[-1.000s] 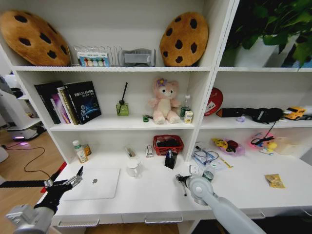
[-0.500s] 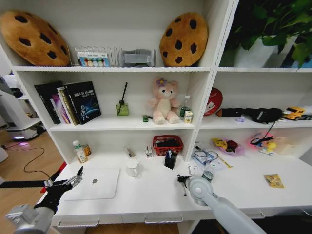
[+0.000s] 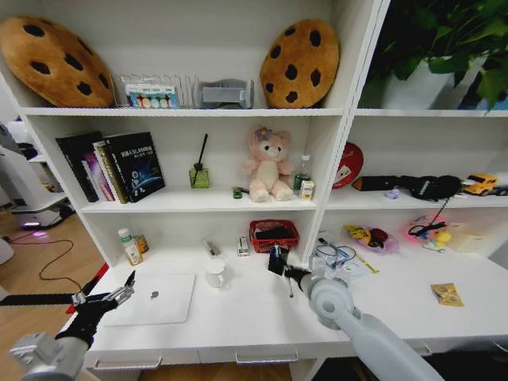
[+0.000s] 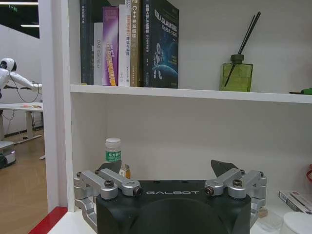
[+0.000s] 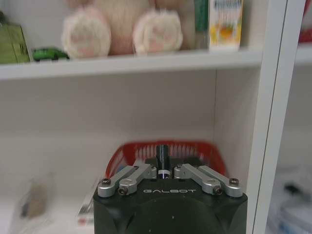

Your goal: Organize the objects on the table.

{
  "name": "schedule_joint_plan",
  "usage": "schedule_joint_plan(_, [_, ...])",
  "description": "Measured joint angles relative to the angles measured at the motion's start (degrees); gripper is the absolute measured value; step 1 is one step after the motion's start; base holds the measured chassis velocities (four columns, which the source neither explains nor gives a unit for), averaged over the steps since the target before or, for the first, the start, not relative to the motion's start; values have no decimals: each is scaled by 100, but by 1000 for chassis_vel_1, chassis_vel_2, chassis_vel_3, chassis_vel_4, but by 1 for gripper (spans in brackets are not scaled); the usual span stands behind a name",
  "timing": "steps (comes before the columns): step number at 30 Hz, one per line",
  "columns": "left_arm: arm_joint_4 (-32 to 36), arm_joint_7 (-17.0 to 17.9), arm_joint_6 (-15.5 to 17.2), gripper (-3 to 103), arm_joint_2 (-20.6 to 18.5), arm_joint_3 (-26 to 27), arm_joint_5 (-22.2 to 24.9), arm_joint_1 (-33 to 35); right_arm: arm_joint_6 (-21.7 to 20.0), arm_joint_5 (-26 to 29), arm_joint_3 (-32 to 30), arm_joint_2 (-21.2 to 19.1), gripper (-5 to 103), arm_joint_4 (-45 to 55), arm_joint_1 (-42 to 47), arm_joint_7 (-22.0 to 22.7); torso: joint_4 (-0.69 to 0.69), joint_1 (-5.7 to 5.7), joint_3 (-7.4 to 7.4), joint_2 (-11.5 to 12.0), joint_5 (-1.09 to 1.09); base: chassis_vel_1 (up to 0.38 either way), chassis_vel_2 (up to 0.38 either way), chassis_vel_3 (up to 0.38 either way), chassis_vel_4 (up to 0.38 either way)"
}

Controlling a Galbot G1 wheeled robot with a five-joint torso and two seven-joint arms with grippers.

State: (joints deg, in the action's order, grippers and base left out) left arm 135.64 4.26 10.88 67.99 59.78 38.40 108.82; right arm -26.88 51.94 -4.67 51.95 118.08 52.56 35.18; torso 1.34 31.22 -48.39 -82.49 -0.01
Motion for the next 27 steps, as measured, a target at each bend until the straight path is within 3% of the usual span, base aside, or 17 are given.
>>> schedule_joint_plan(1, [0, 0, 0, 100, 0, 0, 0, 0, 266, -602, -13, 26, 12, -232, -108, -311, -1, 0, 0, 0, 0, 0, 0, 0, 0])
schedule_joint_plan(2, [0, 1, 0, 100, 0, 0, 0, 0, 883, -1677, 1, 111, 12, -808, -368, -835, 0, 0, -1, 0, 2, 0, 0, 0, 0])
schedule_joint_plan(3, [0, 1, 0, 100, 0, 0, 0, 0, 883, -1677, 1, 111, 12, -808, -368, -835, 0, 0, -1, 0, 2, 0, 0, 0, 0])
schedule_joint_plan(4, [0, 0, 0, 100, 0, 0, 0, 0, 1344, -2256, 40, 176, 12, -1217, -516, -1169, -1, 1, -1, 1, 1, 0, 0, 0, 0])
schedule_joint_plan(6, [0, 2, 0, 100, 0, 0, 0, 0, 1869, -2802, 122, 250, 12, -1693, -639, -1511, -1, 1, -1, 1, 0, 0, 0, 0, 0])
schedule_joint_plan(7, [0, 2, 0, 100, 0, 0, 0, 0, 1869, -2802, 122, 250, 12, -1693, -639, -1511, -1, 1, -1, 1, 0, 0, 0, 0, 0])
schedule_joint_plan(10, [0, 1, -1, 100, 0, 0, 0, 0, 2606, -3220, 362, 430, 12, -2291, -667, -1915, 1, 1, -1, 1, 1, 0, 0, 0, 0])
schedule_joint_plan(13, [0, 1, 0, 100, 0, 0, 0, 0, 2909, -3385, 490, 538, 12, -2490, -636, -2001, -1, 1, -1, 1, 2, 0, 0, 0, 0])
schedule_joint_plan(27, [0, 1, -1, 100, -1, 0, 0, 0, 3775, -3551, 641, 932, 12, -3167, -432, -2155, 0, 0, 0, -1, 0, 0, 0, 0, 0])
